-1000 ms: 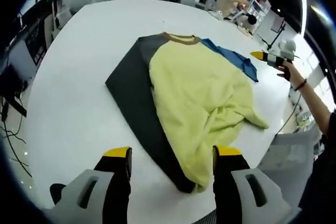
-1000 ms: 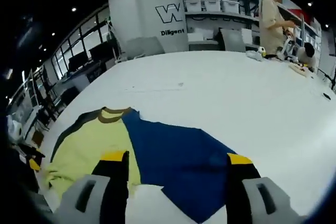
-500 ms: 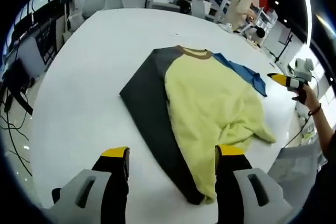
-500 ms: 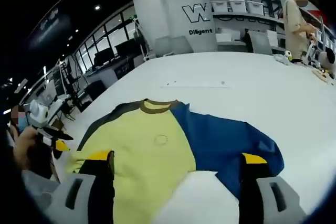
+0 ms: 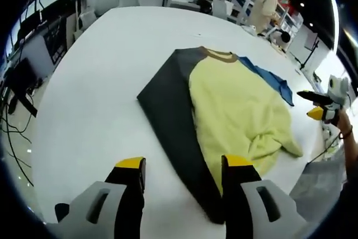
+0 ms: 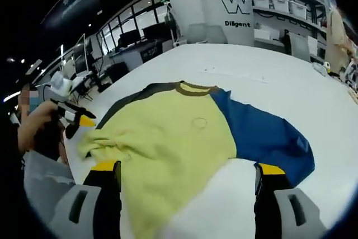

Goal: Fold the garment on the visible template until the final outline fits inside the template.

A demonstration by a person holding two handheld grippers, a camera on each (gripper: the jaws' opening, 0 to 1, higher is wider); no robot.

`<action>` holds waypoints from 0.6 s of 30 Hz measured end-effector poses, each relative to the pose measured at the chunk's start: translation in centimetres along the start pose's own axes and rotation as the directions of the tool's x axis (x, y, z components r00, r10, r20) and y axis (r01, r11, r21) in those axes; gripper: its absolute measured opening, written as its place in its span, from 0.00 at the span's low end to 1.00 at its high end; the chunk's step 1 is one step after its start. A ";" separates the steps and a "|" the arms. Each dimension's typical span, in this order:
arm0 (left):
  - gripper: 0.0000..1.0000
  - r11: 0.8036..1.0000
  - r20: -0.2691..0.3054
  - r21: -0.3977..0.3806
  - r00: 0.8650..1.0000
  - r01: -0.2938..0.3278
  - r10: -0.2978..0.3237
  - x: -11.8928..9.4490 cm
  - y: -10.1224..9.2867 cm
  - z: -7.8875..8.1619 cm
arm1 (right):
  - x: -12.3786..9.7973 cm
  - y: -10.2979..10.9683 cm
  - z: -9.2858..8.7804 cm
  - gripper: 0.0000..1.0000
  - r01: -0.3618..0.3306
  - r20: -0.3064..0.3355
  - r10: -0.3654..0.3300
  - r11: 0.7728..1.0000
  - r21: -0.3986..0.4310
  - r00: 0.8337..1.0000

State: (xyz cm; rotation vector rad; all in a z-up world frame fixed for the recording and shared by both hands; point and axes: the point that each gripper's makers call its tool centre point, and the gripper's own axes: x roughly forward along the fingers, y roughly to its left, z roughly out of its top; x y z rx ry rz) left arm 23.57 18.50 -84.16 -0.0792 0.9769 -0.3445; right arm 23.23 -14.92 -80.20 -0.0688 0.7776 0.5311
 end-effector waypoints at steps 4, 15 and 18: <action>0.45 1.000 -0.004 -0.011 1.000 -0.025 0.025 0.4 0.7 -0.5 | -0.3 1.5 -1.3 0.98 -0.013 -0.022 0.013 1.000 -0.018 1.000; 0.38 0.997 0.019 0.051 0.998 -0.060 0.059 1.6 0.3 -0.7 | -0.6 4.9 -3.8 0.89 -0.059 -0.055 0.056 0.998 -0.037 0.997; 0.32 0.992 0.038 0.073 0.994 -0.103 0.100 1.7 0.8 -0.5 | -0.3 5.5 -4.6 0.80 -0.051 -0.057 0.049 0.998 -0.036 0.997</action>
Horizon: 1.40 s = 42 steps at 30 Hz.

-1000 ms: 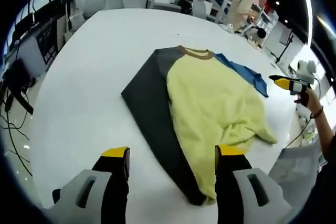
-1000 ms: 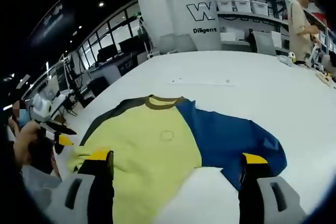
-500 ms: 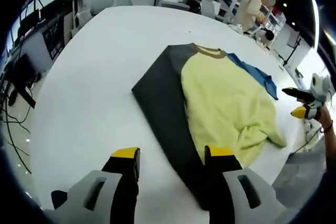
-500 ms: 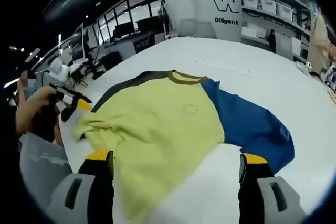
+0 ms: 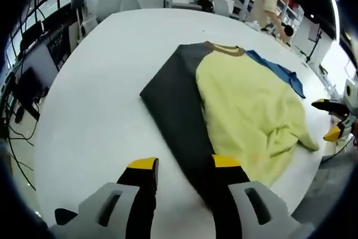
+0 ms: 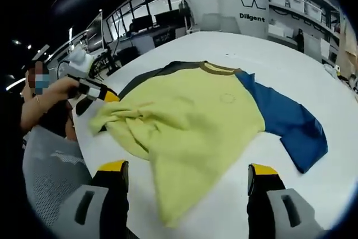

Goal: Fold the garment on the visible template until the final outline fits inside the template.

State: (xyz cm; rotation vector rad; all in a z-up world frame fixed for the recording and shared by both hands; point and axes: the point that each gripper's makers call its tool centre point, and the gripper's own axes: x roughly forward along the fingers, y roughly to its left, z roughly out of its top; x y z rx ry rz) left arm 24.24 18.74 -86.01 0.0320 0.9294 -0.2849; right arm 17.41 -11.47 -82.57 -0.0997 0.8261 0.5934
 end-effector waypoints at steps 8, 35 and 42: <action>0.18 1.000 0.031 0.002 0.999 -0.014 0.014 0.2 0.0 0.2 | 0.7 0.6 -0.8 0.73 0.011 -0.006 -0.011 1.000 -0.007 1.000; 0.02 0.990 0.049 0.125 0.997 -0.064 0.059 0.7 0.8 0.9 | 1.8 1.3 -3.1 0.00 -0.014 -0.133 -0.006 0.989 -0.144 0.991; 0.02 0.986 0.073 0.114 0.991 -0.119 0.111 0.2 3.8 2.7 | 1.7 1.3 -3.0 0.00 -0.025 -0.129 0.007 0.990 -0.137 0.992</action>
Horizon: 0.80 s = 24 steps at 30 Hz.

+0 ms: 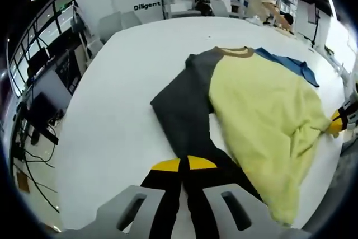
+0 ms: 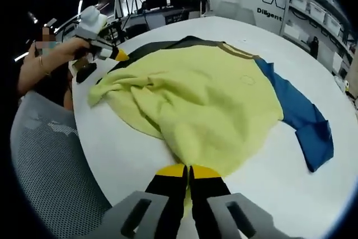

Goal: Fold the garment on the visible template until the final outline fits inside the template.

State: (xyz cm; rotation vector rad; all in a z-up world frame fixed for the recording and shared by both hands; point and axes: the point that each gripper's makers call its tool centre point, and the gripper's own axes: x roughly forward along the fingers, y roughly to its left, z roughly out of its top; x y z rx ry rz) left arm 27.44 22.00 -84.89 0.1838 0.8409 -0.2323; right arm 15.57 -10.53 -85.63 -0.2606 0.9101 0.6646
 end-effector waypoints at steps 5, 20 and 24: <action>0.02 0.999 -0.003 -0.002 0.999 -0.035 0.035 -0.1 1.6 0.8 | -0.2 0.0 -0.1 0.00 -0.016 -0.001 0.016 1.000 0.006 1.000; 0.02 0.985 -0.056 0.016 0.983 -0.174 0.175 0.8 7.2 2.5 | -0.3 0.1 -0.7 0.00 -0.033 -0.030 0.032 0.999 -0.017 0.999; 0.02 0.978 -0.070 0.034 0.975 -0.207 0.209 0.8 8.5 2.8 | -0.4 0.0 -0.8 0.00 -0.037 -0.028 0.037 0.999 -0.001 0.999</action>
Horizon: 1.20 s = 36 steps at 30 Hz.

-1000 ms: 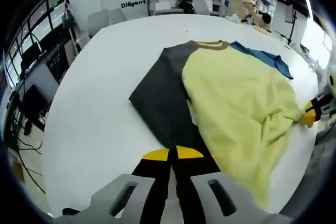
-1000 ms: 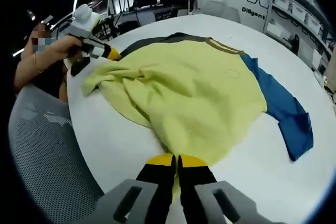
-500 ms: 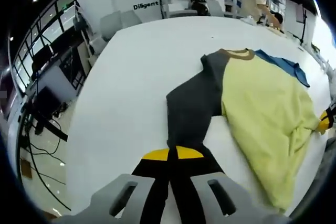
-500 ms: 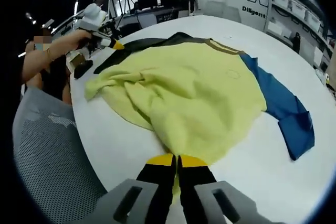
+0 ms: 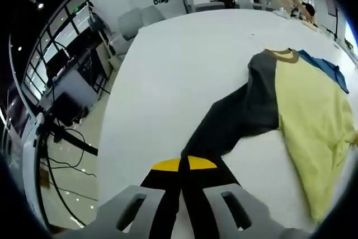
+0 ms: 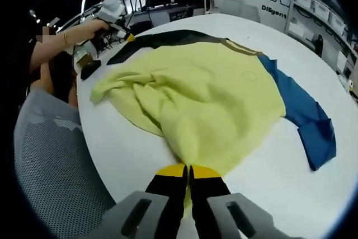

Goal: Fold the garment on the visible template until the final outline fits inside the template.

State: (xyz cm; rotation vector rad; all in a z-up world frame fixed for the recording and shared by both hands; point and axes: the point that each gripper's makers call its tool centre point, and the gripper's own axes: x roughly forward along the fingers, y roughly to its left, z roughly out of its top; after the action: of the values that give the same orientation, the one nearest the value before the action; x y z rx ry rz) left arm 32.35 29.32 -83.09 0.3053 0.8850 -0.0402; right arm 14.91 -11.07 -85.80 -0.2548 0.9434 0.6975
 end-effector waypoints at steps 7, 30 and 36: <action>0.02 0.998 -0.005 0.047 0.999 -0.052 0.052 0.6 1.8 0.8 | 0.0 0.0 -0.1 0.00 -0.005 -0.002 0.005 1.000 0.014 1.000; 0.06 0.976 -0.092 0.179 0.986 -0.124 0.142 2.0 4.4 1.1 | -0.1 0.2 -0.4 0.00 -0.024 -0.007 0.024 0.999 0.035 1.000; 0.27 0.989 -0.069 0.121 0.993 -0.090 0.098 1.1 3.4 0.7 | -0.4 0.3 -0.4 0.00 -0.031 -0.005 0.031 0.999 0.025 1.000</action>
State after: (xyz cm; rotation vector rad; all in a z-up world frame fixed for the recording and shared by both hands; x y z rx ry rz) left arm 34.10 32.50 -82.69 0.4614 0.9431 0.0064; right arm 14.29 -11.21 -85.69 -0.2203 0.9622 0.7131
